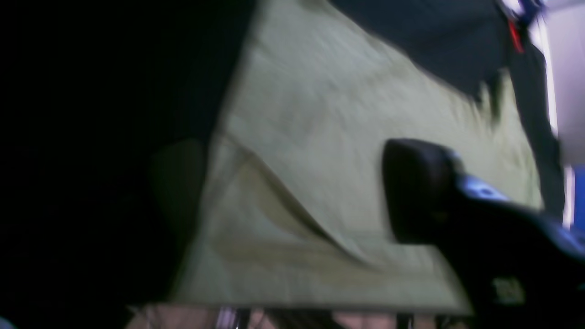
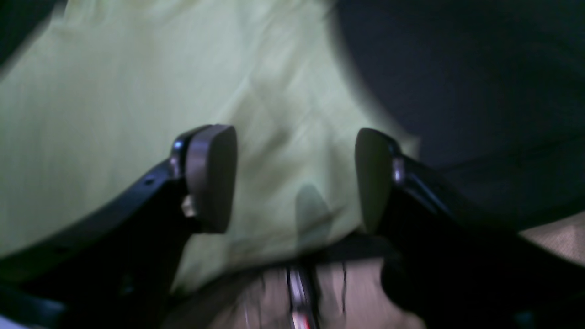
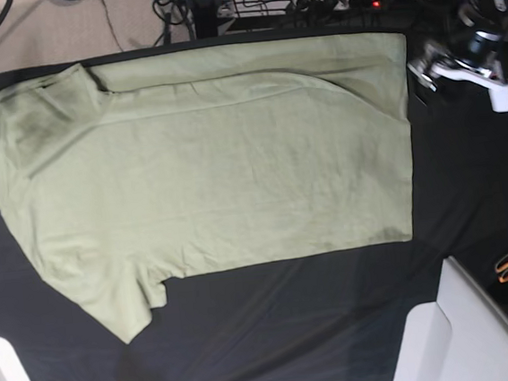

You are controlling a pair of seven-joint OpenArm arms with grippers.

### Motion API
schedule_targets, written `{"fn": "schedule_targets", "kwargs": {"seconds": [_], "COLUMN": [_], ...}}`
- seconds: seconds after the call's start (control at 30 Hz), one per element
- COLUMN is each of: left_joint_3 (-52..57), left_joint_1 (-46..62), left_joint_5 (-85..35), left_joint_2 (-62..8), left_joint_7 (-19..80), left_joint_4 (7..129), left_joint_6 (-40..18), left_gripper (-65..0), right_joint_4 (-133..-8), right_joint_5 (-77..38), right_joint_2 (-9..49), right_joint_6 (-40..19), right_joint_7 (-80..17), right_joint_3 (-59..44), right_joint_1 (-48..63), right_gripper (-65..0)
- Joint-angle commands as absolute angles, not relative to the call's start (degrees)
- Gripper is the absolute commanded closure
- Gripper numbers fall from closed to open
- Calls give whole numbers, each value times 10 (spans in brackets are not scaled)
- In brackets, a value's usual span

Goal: Fold the T-shirt properly
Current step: 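Grasp the shirt's side edge near the hem with the left gripper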

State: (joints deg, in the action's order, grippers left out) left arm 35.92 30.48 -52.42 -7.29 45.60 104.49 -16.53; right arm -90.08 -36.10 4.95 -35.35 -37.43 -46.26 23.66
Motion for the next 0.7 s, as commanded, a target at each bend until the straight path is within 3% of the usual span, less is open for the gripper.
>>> {"fn": "schedule_targets", "kwargs": {"seconds": [0.0,0.07,0.13,0.17,0.23,0.43,0.67], "left_joint_3": [349,321,295,278,246,162,162], "left_joint_1": [315,321,324,326,329,325,317], "left_joint_5": [-530,-530,-529,-529,-529,-528,-448], "left_joint_2": [-78,-78,-80,-80,-82,-74,-33], "left_joint_7": [445,444,445,446,447,444,444], "left_joint_4": [1055,1051,1042,1036,1021,966,924], "left_joint_6": [-169,-169,-171,-171,-169,-168,-168], "left_gripper": [-296,0,0,0,0,0,0], "right_joint_4": [-914,-915,-909,-907,-905,-904,-903], "right_joint_5": [-370,-370,-370,-370,-370,-370,-370], "right_joint_2": [54,54,55,55,55,55,56], "right_joint_6": [-365,-385,-398,-400,-400,-400,-400], "right_joint_7": [-368,-368,-368,-368,-368,-368,-368], "right_joint_3": [-453,-443,-441,-441,-441,-441,-442], "right_joint_1": [246,254,255,255,255,254,254], "right_gripper": [-315,-179,-32,0,-23,-6,-6]}}
